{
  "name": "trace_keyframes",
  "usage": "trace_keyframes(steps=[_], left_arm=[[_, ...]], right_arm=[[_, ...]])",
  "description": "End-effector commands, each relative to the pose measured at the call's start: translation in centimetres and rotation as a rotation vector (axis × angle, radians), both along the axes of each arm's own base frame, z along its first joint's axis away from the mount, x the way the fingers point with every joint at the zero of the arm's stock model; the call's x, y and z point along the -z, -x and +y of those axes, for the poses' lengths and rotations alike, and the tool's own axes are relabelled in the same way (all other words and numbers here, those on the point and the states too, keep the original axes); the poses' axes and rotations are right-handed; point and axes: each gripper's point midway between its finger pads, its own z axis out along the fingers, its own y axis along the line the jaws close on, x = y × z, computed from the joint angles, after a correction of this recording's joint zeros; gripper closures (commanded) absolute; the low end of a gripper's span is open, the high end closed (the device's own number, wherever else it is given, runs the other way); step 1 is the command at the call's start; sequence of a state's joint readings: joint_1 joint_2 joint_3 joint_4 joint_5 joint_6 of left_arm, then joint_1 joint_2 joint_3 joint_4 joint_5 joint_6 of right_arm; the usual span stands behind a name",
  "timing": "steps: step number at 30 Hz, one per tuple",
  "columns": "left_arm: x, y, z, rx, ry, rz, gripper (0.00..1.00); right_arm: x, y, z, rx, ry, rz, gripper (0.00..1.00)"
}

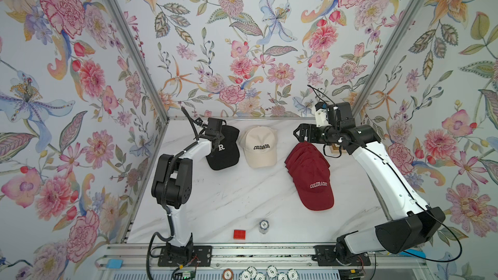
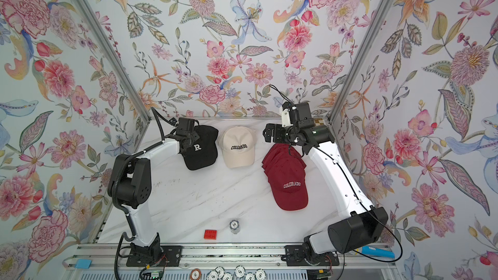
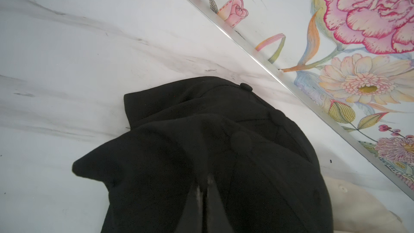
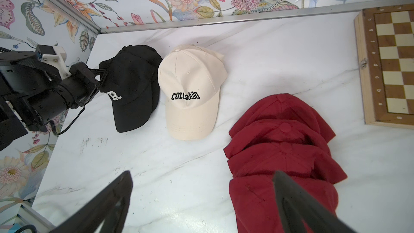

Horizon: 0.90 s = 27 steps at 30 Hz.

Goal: Stack the baseball caps by color
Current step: Place the baseball cap on the baseball cap.

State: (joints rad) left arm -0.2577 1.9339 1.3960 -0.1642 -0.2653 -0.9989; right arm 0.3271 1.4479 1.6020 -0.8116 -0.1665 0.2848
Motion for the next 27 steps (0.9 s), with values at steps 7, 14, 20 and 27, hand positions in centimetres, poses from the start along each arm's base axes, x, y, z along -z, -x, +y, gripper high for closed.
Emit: trace_keyframes(steps=[7, 14, 20, 27], left_arm=[[-3.6, 0.4, -0.9, 0.054, -0.011, -0.068, 0.65], [-3.0, 0.7, -1.2, 0.078, -0.007, -0.033, 0.50], [-4.9, 0.6, -1.8, 0.094, 0.010, -0.070, 0.59], [-5.6, 0.7, -3.2, 0.122, -0.006, -0.086, 0.64]], right_arm=[[0.1, 1.0, -0.6, 0.011, 0.008, 0.003, 0.01], [-0.1, 1.3, -0.6, 0.013, 0.005, -0.001, 0.01], [-0.1, 1.6, -0.4, 0.009, 0.005, -0.003, 0.01], [-0.1, 2.0, -0.3, 0.006, 0.002, -0.007, 0.01]])
